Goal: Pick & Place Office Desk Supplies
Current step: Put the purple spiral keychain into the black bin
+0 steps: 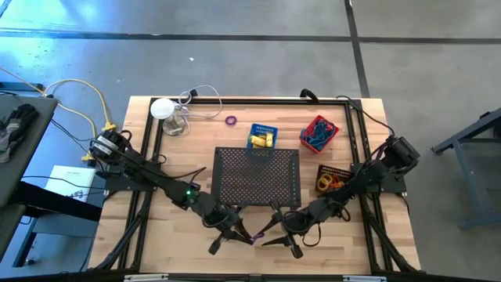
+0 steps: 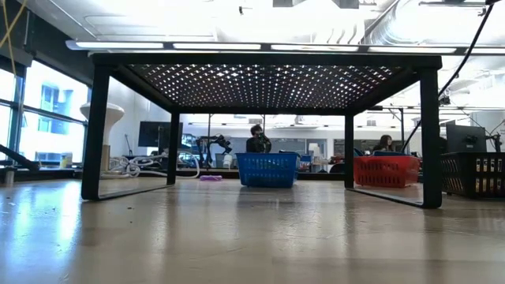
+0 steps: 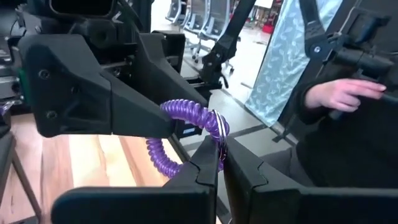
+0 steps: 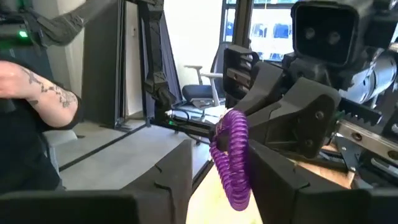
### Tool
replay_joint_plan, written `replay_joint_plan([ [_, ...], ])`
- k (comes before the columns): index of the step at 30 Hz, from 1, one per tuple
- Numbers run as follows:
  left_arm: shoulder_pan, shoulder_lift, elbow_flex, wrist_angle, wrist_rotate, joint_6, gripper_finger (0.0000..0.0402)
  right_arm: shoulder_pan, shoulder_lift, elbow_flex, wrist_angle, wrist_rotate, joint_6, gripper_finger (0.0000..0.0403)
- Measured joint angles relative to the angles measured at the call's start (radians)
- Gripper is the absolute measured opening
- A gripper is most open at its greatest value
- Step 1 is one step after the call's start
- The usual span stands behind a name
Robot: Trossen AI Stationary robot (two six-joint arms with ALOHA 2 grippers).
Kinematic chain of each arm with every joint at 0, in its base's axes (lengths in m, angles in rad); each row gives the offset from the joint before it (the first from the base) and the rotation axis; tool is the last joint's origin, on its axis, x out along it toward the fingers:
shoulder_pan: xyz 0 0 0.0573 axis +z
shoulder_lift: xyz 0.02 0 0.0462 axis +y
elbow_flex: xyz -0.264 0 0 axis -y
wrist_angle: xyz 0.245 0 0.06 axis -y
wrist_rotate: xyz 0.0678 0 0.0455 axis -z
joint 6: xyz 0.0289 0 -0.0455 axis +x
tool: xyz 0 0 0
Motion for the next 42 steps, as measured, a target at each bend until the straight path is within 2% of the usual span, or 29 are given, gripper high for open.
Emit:
replay_joint_plan([
  [3, 0.001, 0.000, 0.000, -0.004, -0.004, 0.000, 0.0003, 0.000, 0.000, 0.000, -0.023, 0.007, 0.000, 0.0101],
  [8, 0.006, 0.000, 0.000, -0.023, -0.007, -0.001, 0.0009, 0.000, 0.000, 0.000, -0.026, 0.008, -0.030, 0.0018],
  [16, -0.017, 0.000, 0.000, -0.021, -0.114, 0.088, 0.0043, 0.004, 0.000, 0.000, -0.046, 0.005, -0.028, 0.0011],
  [24, -0.067, 0.000, 0.000, -0.020, -0.088, 0.181, 0.0102, 0.072, -0.040, 0.000, -0.235, 0.022, 0.025, 0.0008],
  [29, -0.100, 0.000, 0.000, -0.024, -0.047, 0.214, 0.0118, 0.139, -0.093, 0.000, -0.453, 0.000, 0.203, 0.0007],
  [33, -0.119, 0.000, 0.000, -0.037, -0.046, 0.213, 0.0119, 0.213, -0.147, 0.000, -0.704, 0.011, 0.464, 0.0007],
  [37, -0.120, 0.000, 0.000, -0.040, -0.058, 0.210, 0.0119, 0.273, -0.199, 0.011, -1.012, 0.087, 0.757, 0.0007],
  [42, -0.113, 0.000, 0.000, -0.040, -0.066, 0.209, 0.0119, 0.355, -0.280, 0.100, -1.453, 0.224, 1.090, 0.0006],
])
